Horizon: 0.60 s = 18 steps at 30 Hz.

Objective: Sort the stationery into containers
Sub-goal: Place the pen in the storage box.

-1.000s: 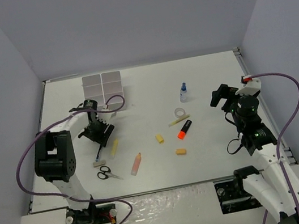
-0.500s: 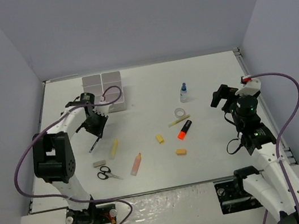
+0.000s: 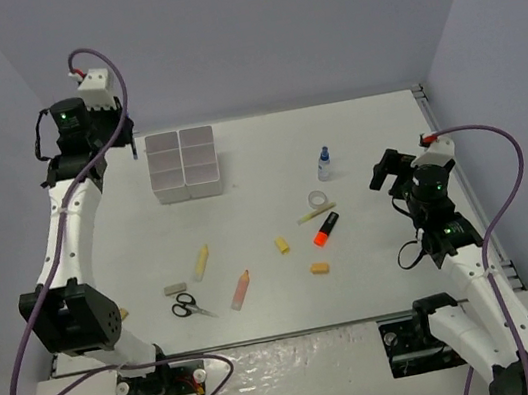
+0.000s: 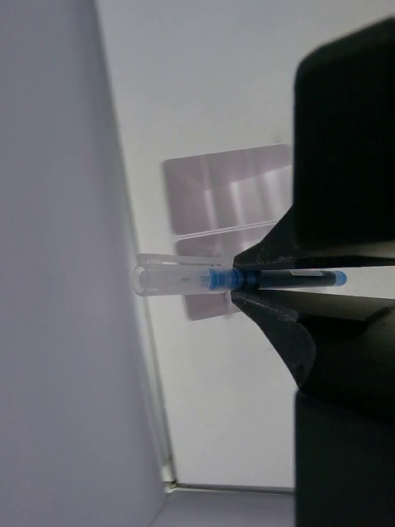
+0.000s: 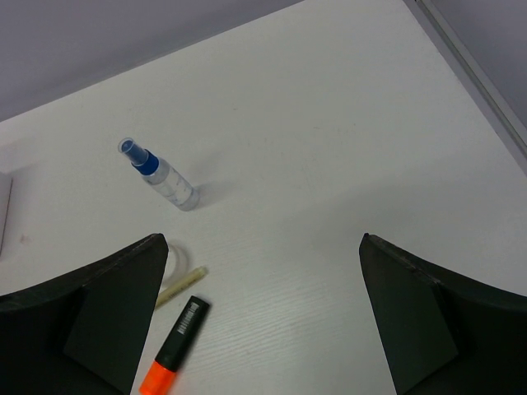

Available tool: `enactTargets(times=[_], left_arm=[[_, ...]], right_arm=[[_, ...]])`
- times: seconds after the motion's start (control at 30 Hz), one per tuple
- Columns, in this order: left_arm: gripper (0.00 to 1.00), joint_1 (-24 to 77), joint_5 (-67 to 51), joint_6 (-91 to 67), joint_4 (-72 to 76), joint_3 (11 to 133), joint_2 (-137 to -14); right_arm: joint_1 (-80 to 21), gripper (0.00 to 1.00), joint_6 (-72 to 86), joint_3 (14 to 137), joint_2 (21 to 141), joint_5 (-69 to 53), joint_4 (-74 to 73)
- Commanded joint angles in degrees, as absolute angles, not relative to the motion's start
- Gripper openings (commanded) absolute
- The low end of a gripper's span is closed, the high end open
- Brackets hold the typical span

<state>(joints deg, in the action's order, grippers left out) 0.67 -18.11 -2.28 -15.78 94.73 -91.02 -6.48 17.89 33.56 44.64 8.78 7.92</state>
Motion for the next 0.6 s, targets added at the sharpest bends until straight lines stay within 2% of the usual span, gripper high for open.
enactTargets(times=[0.0, 0.3, 0.57], left_arm=[[0.00, 1.0, -16.7, -11.0, 10.2, 97.2, -99.2], [0.00, 1.2, -21.2, -6.8, 43.8, 90.0, -109.1], [0.00, 1.0, -21.8, -7.3, 48.8, 87.2, -112.6]], right_arm=[[-7.0, 1.00, 18.2, 37.4, 45.3, 9.7, 12.7], [-7.1, 1.00, 22.0, 39.5, 46.3, 10.3, 12.8], [-7.3, 1.00, 22.2, 39.9, 46.2, 10.7, 12.7]])
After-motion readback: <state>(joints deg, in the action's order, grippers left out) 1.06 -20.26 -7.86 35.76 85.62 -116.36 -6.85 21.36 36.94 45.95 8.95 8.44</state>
